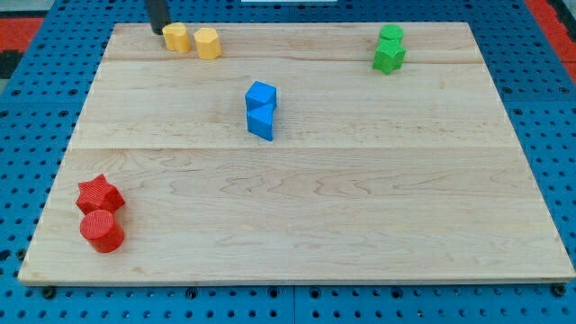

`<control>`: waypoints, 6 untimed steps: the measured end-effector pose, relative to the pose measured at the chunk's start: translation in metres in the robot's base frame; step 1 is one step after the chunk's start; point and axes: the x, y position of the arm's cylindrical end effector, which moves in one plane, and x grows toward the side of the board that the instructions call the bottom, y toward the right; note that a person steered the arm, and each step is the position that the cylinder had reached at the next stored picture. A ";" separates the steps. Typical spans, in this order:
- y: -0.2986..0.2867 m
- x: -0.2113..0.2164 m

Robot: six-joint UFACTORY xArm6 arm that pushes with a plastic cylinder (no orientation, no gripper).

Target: Nudge the yellow hexagon left a bit

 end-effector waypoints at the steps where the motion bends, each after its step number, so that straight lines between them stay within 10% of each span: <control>1: -0.017 0.030; 6: 0.142 0.049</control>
